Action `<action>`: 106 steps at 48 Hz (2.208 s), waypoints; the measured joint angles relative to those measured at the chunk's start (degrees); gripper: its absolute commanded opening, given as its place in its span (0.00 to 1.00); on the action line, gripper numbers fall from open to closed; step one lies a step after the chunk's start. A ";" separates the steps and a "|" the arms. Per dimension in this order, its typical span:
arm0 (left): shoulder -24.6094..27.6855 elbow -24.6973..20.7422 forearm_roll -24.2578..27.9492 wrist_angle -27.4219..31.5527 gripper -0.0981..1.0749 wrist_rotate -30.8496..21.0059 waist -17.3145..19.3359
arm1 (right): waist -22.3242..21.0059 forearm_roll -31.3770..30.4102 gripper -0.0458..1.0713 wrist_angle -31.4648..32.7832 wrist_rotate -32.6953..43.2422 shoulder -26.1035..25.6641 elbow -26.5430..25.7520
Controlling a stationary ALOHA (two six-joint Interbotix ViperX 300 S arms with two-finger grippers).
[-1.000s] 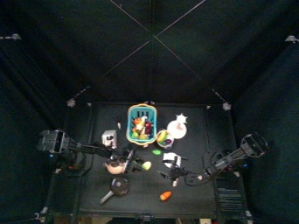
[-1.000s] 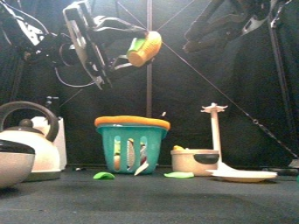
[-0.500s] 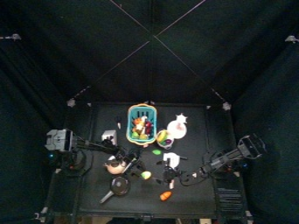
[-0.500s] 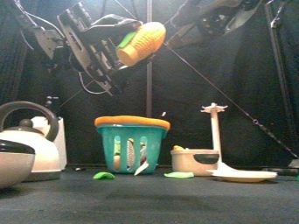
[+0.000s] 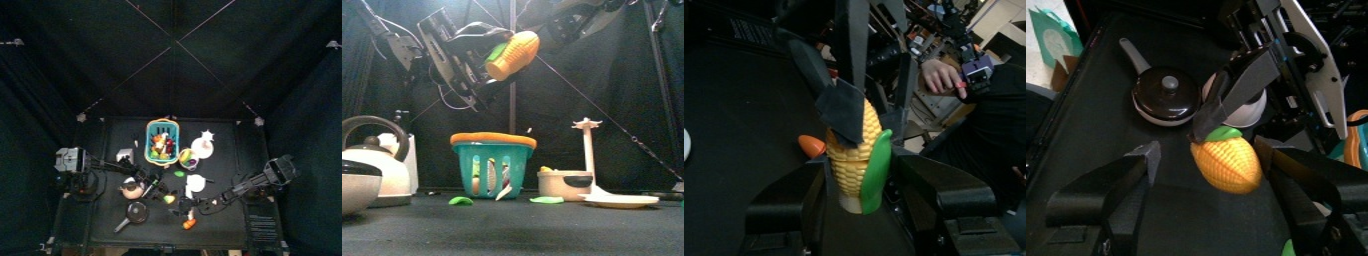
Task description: Regrasp corn
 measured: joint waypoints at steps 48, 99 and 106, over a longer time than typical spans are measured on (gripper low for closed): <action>0.09 0.00 -1.49 -0.44 0.66 0.00 0.00 | -1.14 -1.32 0.73 -0.26 -0.18 0.62 0.62; -1.85 5.63 -21.18 2.02 0.96 -0.62 2.29 | -2.20 7.82 0.57 6.86 -0.09 0.70 2.37; -2.02 6.33 -29.00 5.10 0.96 -0.35 2.02 | -2.90 14.41 0.57 12.39 -0.18 0.62 1.58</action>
